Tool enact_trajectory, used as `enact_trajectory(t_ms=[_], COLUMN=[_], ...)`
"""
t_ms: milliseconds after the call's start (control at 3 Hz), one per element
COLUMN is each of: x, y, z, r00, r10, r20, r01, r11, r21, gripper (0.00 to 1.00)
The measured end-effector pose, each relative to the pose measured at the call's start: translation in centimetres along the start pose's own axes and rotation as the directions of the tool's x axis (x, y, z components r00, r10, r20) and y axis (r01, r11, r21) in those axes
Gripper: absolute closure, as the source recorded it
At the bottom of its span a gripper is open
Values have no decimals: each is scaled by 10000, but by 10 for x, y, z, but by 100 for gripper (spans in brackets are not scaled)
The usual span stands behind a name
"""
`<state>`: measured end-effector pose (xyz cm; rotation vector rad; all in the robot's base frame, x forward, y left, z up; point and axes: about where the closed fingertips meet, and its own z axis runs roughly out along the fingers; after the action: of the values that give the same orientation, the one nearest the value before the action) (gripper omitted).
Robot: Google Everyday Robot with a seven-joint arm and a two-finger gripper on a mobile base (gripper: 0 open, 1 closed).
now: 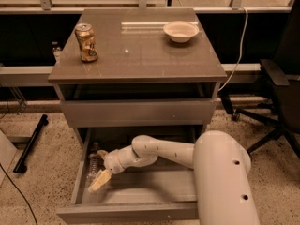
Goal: Pick water bottle from middle drawer and place on counter
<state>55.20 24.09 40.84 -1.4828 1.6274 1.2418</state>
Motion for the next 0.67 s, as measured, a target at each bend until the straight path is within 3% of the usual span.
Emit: enact_trajectory(t_ms=[333,667], x=[0,0], y=[0,0], z=[0,0], r00=[10000,10000], r10=[0,0], r20=[0,0], r01=[0,0], r11=[10000,10000], r21=[0,1], gripper=[0,26])
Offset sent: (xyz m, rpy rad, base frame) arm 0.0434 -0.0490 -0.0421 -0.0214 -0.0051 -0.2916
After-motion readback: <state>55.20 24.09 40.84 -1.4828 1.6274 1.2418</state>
